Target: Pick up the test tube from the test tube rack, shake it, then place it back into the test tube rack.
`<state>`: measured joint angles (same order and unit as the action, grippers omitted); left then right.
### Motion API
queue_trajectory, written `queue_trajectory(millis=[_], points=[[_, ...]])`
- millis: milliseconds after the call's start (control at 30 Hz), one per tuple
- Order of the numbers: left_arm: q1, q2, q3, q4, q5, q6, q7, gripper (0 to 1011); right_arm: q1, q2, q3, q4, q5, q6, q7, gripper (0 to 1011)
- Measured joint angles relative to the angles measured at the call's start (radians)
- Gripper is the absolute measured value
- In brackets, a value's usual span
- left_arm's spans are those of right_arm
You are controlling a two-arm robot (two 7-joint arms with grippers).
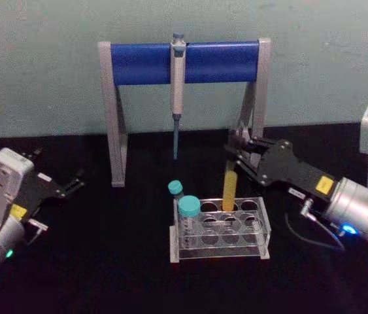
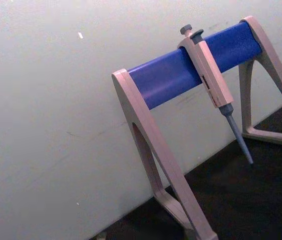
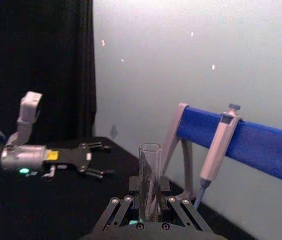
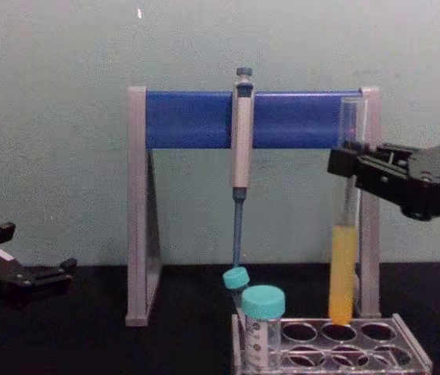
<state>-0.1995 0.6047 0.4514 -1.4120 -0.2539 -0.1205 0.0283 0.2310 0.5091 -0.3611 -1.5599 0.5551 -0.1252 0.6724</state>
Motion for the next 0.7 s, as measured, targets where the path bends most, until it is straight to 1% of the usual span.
queue_trajectory(millis=[100,200,233,300,333,400,433,467,500,567,633,700], points=[[0.000,0.000,0.000,0.000,0.000,0.000,0.000,1001,-0.022,0.040,0.005,-0.028,0.017,0.011,0.006,232],[0.000,0.000,0.000,0.000,0.000,0.000,0.000,1001,-0.034,0.063,0.011,-0.045,0.022,0.020,0.004,232],[0.000,0.000,0.000,0.000,0.000,0.000,0.000,1001,-0.044,0.081,0.017,-0.058,0.024,0.026,-0.004,232],[0.000,0.000,0.000,0.000,0.000,0.000,0.000,1001,-0.056,0.097,0.024,-0.070,0.024,0.031,-0.018,232],[0.000,0.000,0.000,0.000,0.000,0.000,0.000,1001,-0.068,0.110,0.032,-0.081,0.022,0.034,-0.038,232],[0.000,0.000,0.000,0.000,0.000,0.000,0.000,1001,-0.079,0.120,0.041,-0.090,0.015,0.038,-0.059,232],[0.000,0.000,0.000,0.000,0.000,0.000,0.000,1001,-0.088,0.126,0.050,-0.096,0.006,0.041,-0.085,232],[0.000,0.000,0.000,0.000,0.000,0.000,0.000,1001,-0.091,0.128,0.055,-0.099,0.001,0.042,-0.096,232],[0.000,0.000,0.000,0.000,0.000,0.000,0.000,1001,-0.098,0.128,0.064,-0.103,-0.009,0.046,-0.122,232],[0.000,0.000,0.000,0.000,0.000,0.000,0.000,1001,-0.103,0.126,0.072,-0.106,-0.024,0.051,-0.153,232],[0.000,0.000,0.000,0.000,0.000,0.000,0.000,1002,-0.105,0.113,0.082,-0.108,-0.048,0.060,-0.194,232],[0.000,0.000,0.000,0.000,0.000,0.000,0.000,1001,-0.104,0.102,0.086,-0.108,-0.066,0.066,-0.220,232]])
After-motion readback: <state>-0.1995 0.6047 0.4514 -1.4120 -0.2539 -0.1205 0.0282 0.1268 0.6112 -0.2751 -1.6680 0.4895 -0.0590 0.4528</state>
